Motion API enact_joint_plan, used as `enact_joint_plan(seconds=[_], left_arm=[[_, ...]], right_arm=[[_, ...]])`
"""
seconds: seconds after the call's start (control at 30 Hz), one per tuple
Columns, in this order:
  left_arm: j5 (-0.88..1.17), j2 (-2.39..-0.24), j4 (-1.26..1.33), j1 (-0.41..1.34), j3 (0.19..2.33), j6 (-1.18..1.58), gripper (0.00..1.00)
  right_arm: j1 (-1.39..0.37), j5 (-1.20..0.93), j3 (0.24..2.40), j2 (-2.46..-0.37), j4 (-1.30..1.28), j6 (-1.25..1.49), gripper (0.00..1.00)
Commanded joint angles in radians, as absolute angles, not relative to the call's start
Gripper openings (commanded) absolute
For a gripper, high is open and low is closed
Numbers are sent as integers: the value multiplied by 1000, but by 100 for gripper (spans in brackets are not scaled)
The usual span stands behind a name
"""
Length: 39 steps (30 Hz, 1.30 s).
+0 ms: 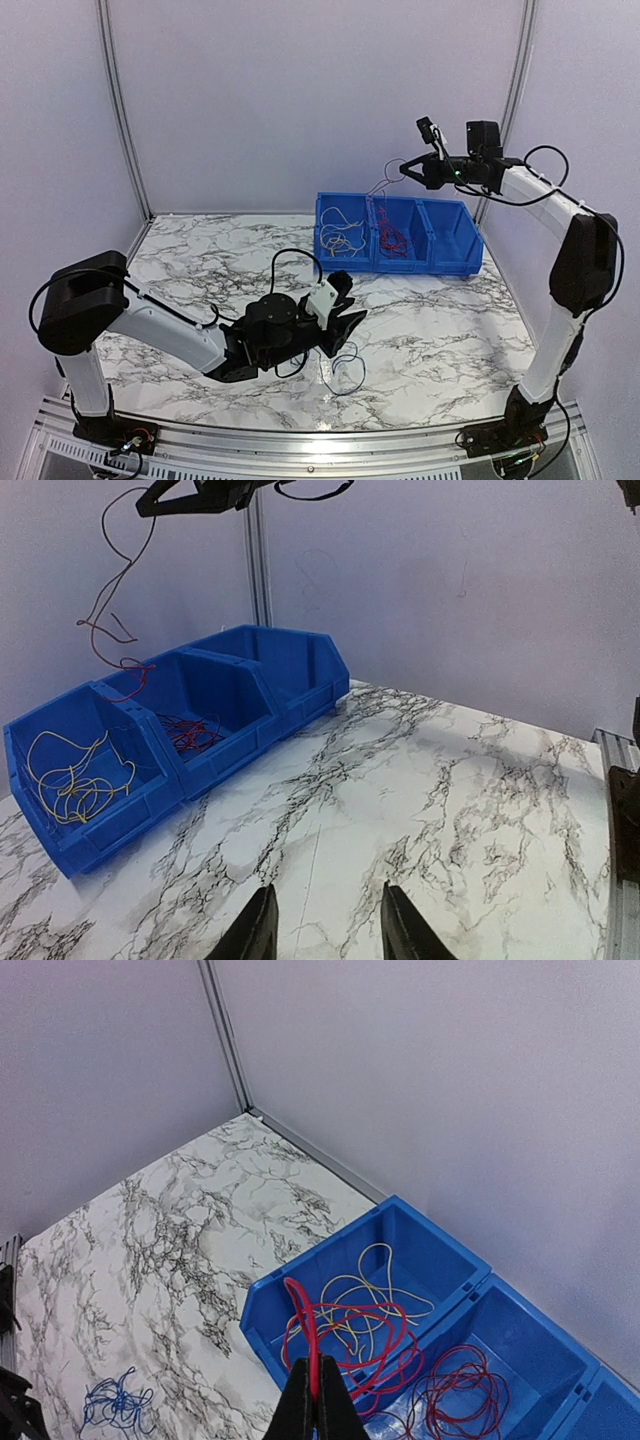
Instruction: Untangle the cables
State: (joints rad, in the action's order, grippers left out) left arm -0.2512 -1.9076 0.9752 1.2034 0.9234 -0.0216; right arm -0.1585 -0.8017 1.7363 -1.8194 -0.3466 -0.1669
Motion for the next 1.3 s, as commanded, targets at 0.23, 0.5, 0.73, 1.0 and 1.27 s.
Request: enact_joint_plan(seconds=[0.23, 0.5, 0.73, 1.0, 1.27], left_arm=[[-327, -1774, 994, 1253, 827, -15, 37], [-355, -1755, 994, 1256, 799, -18, 38], [-489, -1735, 984, 1255, 774, 66, 43], [-695, -1598, 725, 1200, 704, 372, 53], [-428, -1557, 495, 1088, 633, 661, 39]], right_arm=[[-62, -778, 1756, -1957, -225, -120, 0], [-38, -722, 1763, -2019, -239, -118, 0], [-101, -662, 1908, -2111, -507, -242, 25], [-135, -558, 1600, -1814, -422, -232, 45], [-431, -631, 1294, -1651, -454, -426, 49]])
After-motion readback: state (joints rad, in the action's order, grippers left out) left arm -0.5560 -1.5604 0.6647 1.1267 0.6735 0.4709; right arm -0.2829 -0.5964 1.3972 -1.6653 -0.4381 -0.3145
